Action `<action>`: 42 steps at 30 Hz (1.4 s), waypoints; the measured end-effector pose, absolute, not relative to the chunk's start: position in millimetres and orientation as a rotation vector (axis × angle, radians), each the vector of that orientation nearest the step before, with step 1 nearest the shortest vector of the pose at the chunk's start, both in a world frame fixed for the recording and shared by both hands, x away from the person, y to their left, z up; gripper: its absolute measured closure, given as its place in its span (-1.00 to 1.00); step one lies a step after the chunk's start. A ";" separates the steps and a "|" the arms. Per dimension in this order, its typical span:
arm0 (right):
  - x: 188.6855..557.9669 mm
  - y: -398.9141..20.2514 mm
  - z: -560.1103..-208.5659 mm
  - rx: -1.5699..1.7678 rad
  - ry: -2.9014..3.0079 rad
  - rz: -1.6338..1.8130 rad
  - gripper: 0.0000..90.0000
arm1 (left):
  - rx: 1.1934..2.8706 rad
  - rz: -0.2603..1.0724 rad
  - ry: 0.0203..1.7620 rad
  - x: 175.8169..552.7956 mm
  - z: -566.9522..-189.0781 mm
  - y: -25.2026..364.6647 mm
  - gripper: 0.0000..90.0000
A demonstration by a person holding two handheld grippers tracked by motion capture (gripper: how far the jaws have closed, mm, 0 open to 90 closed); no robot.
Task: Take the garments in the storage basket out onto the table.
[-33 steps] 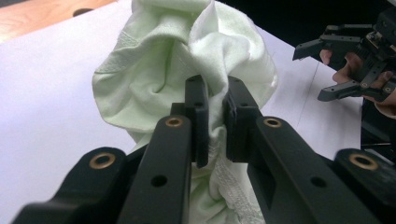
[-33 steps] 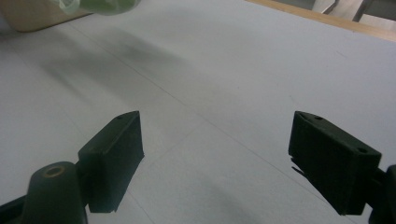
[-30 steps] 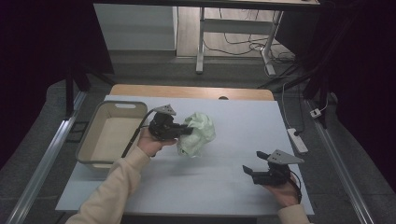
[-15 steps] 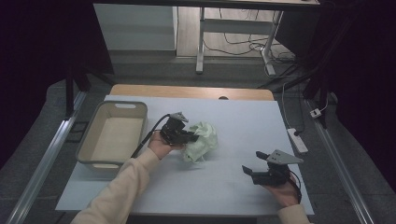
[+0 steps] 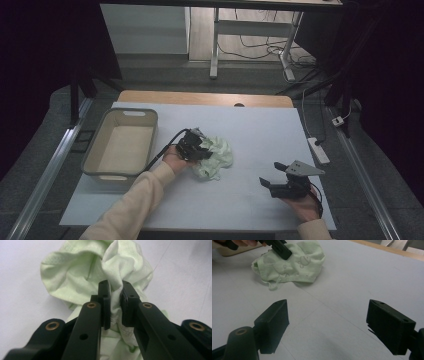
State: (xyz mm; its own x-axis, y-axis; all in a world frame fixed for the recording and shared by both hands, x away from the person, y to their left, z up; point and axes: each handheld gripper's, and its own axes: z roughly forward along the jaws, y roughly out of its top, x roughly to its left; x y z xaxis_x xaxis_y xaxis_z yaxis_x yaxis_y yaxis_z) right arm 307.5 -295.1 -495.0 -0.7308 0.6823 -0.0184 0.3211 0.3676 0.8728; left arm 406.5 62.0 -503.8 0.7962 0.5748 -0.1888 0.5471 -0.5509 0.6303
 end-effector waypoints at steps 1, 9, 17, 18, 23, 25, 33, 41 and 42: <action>307.5 -295.1 -495.0 0.876 2.256 1.313 -0.61 | 2.281 0.050 0.825 406.0 -504.8 61.3 0.74; 307.3 -295.1 -495.0 0.876 2.258 1.310 -0.61 | 2.253 0.059 0.797 401.9 -497.4 63.5 0.35; 307.3 -295.2 -495.0 0.879 2.255 1.310 -0.61 | 2.192 0.210 0.786 386.1 -476.8 71.0 -0.42; 307.0 -295.5 -494.6 0.878 2.258 1.305 -0.61 | 2.183 0.220 0.778 383.9 -474.1 73.6 -0.43; 307.0 -295.2 -494.8 0.878 2.257 1.305 -0.61 | 2.144 0.240 0.773 373.2 -464.1 88.9 -0.44; 306.9 -295.0 -494.8 0.879 2.258 1.298 -0.61 | 2.129 0.240 0.782 368.3 -461.5 96.1 -0.44; 307.2 -294.6 -495.6 0.883 2.257 1.290 -0.61 | 2.098 0.275 0.833 342.3 -454.4 132.7 -0.42; 307.5 -293.5 -496.4 0.882 2.259 1.290 -0.61 | 2.053 0.281 0.859 318.3 -455.1 161.9 -0.42; 307.5 -293.4 -496.5 0.881 2.260 1.288 -0.60 | 2.051 0.283 0.861 315.2 -456.1 164.8 -0.42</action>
State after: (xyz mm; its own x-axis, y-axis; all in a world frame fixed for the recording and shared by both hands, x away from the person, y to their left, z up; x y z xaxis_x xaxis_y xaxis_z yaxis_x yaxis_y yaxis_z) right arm 307.5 -293.4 -496.5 -0.7252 0.6880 -0.0273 0.3270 0.3790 0.8657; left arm 315.2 164.8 -456.1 0.7349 0.6687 -0.1132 0.4707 -0.3828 0.7949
